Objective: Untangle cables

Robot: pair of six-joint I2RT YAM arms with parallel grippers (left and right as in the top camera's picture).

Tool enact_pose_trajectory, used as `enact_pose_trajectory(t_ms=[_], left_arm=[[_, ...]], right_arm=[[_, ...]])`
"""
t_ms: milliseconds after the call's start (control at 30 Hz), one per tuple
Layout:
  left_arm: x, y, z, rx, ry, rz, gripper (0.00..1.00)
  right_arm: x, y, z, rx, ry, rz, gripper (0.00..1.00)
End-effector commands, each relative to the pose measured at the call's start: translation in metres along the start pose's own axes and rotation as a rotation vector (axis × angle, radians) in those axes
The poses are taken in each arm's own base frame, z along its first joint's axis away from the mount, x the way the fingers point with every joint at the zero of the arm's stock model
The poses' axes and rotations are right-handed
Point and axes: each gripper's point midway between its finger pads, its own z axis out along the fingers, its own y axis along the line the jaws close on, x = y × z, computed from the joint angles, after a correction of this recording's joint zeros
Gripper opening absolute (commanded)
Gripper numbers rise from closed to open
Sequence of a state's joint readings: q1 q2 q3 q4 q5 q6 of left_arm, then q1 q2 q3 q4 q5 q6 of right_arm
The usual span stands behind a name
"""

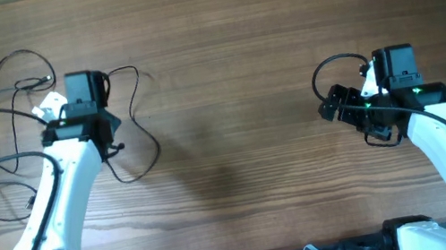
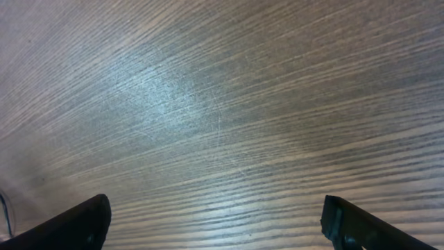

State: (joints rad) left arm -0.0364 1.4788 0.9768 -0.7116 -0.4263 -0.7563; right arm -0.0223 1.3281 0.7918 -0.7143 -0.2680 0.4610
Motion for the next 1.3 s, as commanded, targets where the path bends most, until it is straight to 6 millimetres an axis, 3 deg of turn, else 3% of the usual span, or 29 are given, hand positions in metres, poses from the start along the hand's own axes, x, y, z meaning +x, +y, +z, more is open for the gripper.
enact_pose_trajectory(t_ms=[0, 33, 133, 200, 233, 267, 367, 467, 533, 600, 667, 800, 967, 1133, 1267], left_arm=[[0.026, 0.03, 0.045, -0.125, 0.036, -0.028, 0.83], [0.027, 0.034, 0.054, -0.136, 0.038, -0.043, 0.89], [0.026, 0.044, 0.073, -0.163, 0.044, -0.084, 0.89], [0.023, 0.047, 0.079, -0.166, 0.05, -0.107, 0.34], [0.022, 0.046, 0.079, -0.158, 0.048, -0.113, 0.14], [0.02, 0.043, 0.078, -0.141, 0.05, -0.119, 0.04], [0.001, 0.017, 0.061, -0.015, 0.046, -0.103, 0.04], [-0.031, -0.015, 0.024, 0.167, 0.006, -0.105, 0.04], [-0.045, -0.028, -0.002, 0.278, -0.026, -0.13, 0.04], [-0.051, -0.033, -0.016, 0.332, -0.043, -0.138, 0.04], [-0.05, -0.031, -0.018, 0.329, -0.043, -0.137, 0.04], [-0.036, -0.025, -0.003, 0.272, 0.002, -0.09, 0.04], [-0.018, -0.015, 0.014, 0.209, 0.033, 0.333, 0.04], [-0.022, -0.018, 0.015, 0.213, -0.03, 0.718, 0.04], [-0.029, -0.038, 0.011, 0.302, -0.078, 0.69, 0.04]], right_arm=[[-0.001, 0.0, -0.002, 0.008, -0.012, 0.002, 1.0], [0.0, 0.0, -0.002, 0.009, -0.01, 0.002, 1.0], [0.003, -0.003, 0.001, 0.013, -0.002, 0.005, 1.0], [0.008, -0.007, 0.007, 0.015, 0.004, 0.007, 1.0], [0.01, -0.009, 0.009, 0.017, 0.008, 0.009, 1.0], [0.012, -0.01, 0.011, 0.018, 0.01, 0.01, 1.0], [0.02, -0.016, 0.018, 0.026, 0.024, 0.015, 1.0], [0.024, -0.019, 0.02, 0.03, 0.033, 0.019, 1.0], [0.023, -0.019, 0.02, 0.029, 0.031, 0.019, 1.0], [0.022, -0.018, 0.021, 0.026, 0.025, 0.017, 1.0], [0.021, -0.017, 0.021, 0.023, 0.019, 0.015, 1.0], [0.02, -0.017, 0.021, 0.022, 0.018, 0.015, 1.0], [0.02, -0.017, 0.021, 0.023, 0.019, 0.013, 1.0], [0.019, -0.017, 0.021, 0.02, 0.014, 0.013, 1.0], [0.02, -0.017, 0.021, 0.021, 0.015, 0.012, 1.0]])
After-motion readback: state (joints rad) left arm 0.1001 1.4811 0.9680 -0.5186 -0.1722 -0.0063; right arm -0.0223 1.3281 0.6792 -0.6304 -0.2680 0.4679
